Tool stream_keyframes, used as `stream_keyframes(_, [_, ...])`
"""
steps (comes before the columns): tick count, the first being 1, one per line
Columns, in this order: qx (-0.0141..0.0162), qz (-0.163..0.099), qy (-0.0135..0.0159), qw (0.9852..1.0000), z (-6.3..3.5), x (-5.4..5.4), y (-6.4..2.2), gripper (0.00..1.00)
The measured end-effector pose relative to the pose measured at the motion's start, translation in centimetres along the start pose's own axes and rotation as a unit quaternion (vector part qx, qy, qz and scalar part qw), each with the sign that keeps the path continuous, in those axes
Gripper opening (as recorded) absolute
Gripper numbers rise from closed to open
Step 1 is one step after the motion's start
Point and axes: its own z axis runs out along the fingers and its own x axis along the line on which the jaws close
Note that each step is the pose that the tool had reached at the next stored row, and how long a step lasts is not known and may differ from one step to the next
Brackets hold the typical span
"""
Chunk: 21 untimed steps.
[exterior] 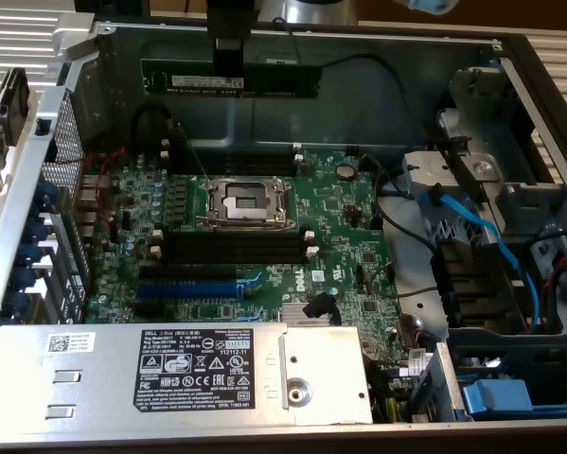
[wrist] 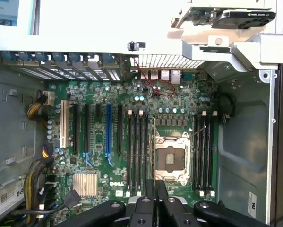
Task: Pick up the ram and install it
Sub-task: 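Insert the ram into the slot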
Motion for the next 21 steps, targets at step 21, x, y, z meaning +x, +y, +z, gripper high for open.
stream_keyframes(21, [-0.0002, 0.000, -0.0001, 1.0000, 1.47, 0.3, -0.24, 0.12])
